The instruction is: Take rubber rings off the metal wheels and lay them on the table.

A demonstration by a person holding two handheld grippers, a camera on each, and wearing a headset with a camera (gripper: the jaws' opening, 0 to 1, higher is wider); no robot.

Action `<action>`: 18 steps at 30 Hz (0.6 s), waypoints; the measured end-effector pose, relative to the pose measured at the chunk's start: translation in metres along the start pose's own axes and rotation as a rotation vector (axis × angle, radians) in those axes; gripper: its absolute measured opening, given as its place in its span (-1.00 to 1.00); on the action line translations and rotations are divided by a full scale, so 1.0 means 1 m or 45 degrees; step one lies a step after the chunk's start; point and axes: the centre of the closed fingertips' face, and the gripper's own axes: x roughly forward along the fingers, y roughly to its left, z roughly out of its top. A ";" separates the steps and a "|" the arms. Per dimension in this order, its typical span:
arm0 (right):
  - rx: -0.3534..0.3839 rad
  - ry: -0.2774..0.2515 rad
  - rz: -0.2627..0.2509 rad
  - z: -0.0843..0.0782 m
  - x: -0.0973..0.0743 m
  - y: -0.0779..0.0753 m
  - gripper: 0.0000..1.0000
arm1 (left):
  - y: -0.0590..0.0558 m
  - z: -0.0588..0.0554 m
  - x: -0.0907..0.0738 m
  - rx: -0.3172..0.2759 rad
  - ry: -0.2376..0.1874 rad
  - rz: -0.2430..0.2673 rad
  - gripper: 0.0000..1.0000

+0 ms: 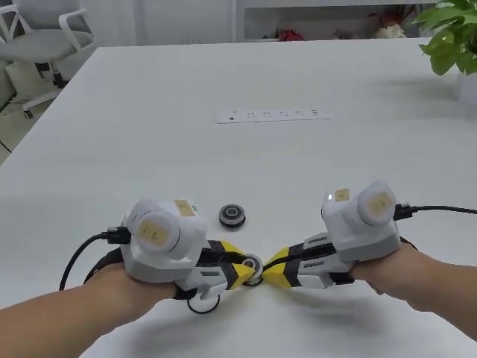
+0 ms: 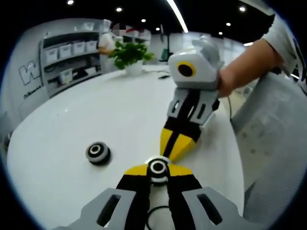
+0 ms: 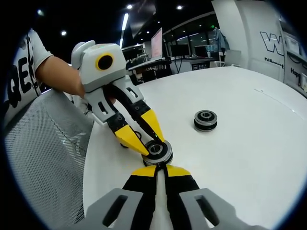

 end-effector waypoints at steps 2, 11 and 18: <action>0.005 0.002 -0.005 0.000 0.000 0.000 -0.95 | 0.000 0.000 0.000 -0.002 -0.001 0.003 -0.74; 0.102 -0.004 -0.023 -0.001 0.000 -0.001 -0.96 | 0.000 0.000 0.000 0.000 -0.003 0.014 -0.73; 0.162 -0.003 -0.036 -0.002 0.000 -0.002 -1.00 | 0.000 -0.001 0.000 0.009 -0.002 0.020 -0.74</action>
